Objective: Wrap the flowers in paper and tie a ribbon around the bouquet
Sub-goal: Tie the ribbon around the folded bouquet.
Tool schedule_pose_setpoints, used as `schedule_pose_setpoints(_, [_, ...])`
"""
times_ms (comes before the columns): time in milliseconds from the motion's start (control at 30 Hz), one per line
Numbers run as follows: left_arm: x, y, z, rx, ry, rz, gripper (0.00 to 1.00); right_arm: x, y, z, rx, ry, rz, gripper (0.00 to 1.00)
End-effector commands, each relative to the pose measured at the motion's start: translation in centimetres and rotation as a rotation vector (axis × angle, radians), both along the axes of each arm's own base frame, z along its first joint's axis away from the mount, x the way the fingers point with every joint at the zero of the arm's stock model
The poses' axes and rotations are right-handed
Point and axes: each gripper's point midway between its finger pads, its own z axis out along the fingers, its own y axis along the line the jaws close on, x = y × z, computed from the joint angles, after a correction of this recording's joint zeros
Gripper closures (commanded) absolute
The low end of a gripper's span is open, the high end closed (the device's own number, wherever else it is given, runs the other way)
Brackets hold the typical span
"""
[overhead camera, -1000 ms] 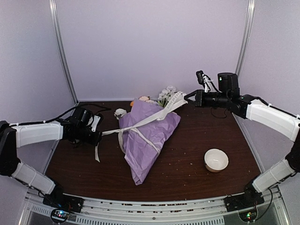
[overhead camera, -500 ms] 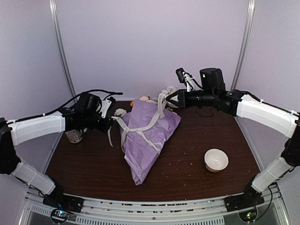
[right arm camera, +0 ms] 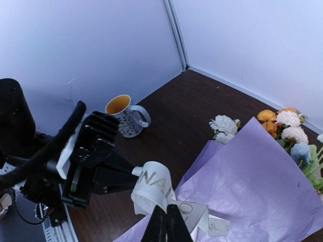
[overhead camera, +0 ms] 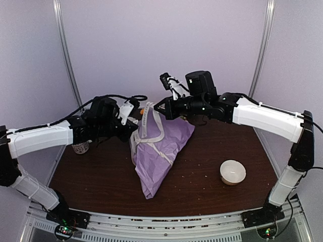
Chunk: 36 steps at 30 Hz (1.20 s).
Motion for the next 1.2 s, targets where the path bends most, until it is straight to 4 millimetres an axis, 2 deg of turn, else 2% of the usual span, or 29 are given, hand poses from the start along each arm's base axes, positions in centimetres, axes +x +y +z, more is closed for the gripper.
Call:
schedule_pose_setpoints(0, [4.1,2.3,1.4,-0.093,-0.012,0.136,1.00,5.5,-4.9,-0.8,-0.088,-0.019,-0.237,1.00])
schedule_pose_setpoints(33, [5.3,4.8,0.5,-0.156,0.042,0.223,1.00,7.7,-8.7,-2.3,-0.093,0.021,-0.355,1.00])
schedule_pose_setpoints(67, [6.0,7.5,-0.8,-0.225,0.087,0.307,1.00,10.0,-14.0,-4.0,-0.071,0.070,-0.492,1.00])
schedule_pose_setpoints(100, [6.4,11.3,-3.4,-0.270,0.137,0.421,1.00,11.7,-19.5,-5.8,-0.025,0.131,-0.626,1.00])
schedule_pose_setpoints(133, [6.2,13.2,-4.1,-0.313,0.144,0.488,1.00,12.4,-25.2,-7.9,-0.008,0.174,-0.743,1.00])
schedule_pose_setpoints(167, [5.2,15.8,-7.0,-0.305,0.187,0.571,1.00,12.5,-30.9,-9.9,0.015,0.230,-0.872,1.00])
schedule_pose_setpoints(233, [3.2,18.3,-10.0,-0.305,0.241,0.661,1.00,10.6,-41.6,-14.5,0.025,0.360,-1.135,1.00])
schedule_pose_setpoints(300, [0.8,19.5,-12.6,-0.326,0.296,0.720,1.00,8.1,-47.5,-17.5,0.078,0.452,-1.261,1.00])
schedule_pose_setpoints(367, [-1.2,21.0,-14.6,-0.343,0.324,0.801,1.00,6.1,-51.1,-19.1,0.096,0.464,-1.370,1.00])
schedule_pose_setpoints(433, [-2.5,22.1,-15.7,-0.356,0.338,0.849,1.00,5.1,-53.3,-20.4,0.068,0.487,-1.436,1.00])
schedule_pose_setpoints(667, [-4.2,25.3,-16.9,-0.334,0.353,0.956,1.00,4.3,-55.4,-23.1,-0.001,0.541,-1.501,1.00])
schedule_pose_setpoints(733, [-4.8,26.3,-17.2,-0.362,0.348,0.996,1.00,3.6,-57.1,-23.7,0.002,0.554,-1.547,1.00])
schedule_pose_setpoints(867, [-5.5,28.0,-16.6,-0.400,0.306,1.077,1.00,3.2,-58.0,-23.7,0.000,0.550,-1.567,1.00])
schedule_pose_setpoints(1167, [-6.1,29.3,-16.4,-0.427,0.290,1.144,1.00,2.5,-59.8,-23.2,-0.029,0.534,-1.626,1.00])
